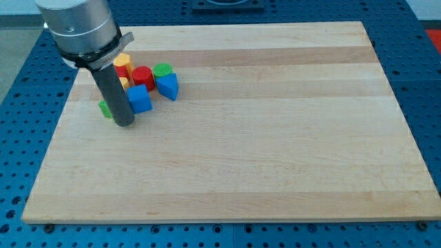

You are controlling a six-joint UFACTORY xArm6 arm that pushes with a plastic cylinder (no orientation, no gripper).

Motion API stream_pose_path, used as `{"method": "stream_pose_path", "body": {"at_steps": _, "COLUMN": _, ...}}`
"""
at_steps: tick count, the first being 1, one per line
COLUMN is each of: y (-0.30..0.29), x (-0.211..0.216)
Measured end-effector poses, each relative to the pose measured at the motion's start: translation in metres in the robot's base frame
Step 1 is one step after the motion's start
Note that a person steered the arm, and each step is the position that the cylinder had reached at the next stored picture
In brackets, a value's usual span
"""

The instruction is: Push the yellow heart towards the bottom right side of the red circle

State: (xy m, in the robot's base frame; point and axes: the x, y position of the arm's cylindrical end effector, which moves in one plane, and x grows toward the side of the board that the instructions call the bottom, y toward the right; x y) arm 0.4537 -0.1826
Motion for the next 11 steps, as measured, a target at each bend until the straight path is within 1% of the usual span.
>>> {"method": "stream_pose_path", "body": {"at_steps": 3, "y": -0.003, "x": -0.001}}
{"method": "stream_pose_path", "body": {"at_steps": 4, "y": -0.069, "x": 0.017}}
{"method": "stream_pose_path", "body": {"at_steps": 5, "y": -0.107, "x": 0.015}}
{"method": "stream_pose_path", "body": {"at_steps": 6, "y": -0.082, "x": -0.043}}
{"method": "stream_pose_path", "body": {"at_steps": 7, "y": -0.006, "x": -0.058}}
{"method": "stream_pose_path", "body": {"at_steps": 8, "y": 0.066, "x": -0.081}}
{"method": "stream_pose_path", "body": {"at_steps": 9, "y": 0.091, "x": -0.073}}
{"method": "stream_pose_path", "body": {"at_steps": 10, "y": 0.124, "x": -0.100}}
{"method": "stream_pose_path", "body": {"at_steps": 11, "y": 0.074, "x": -0.115}}
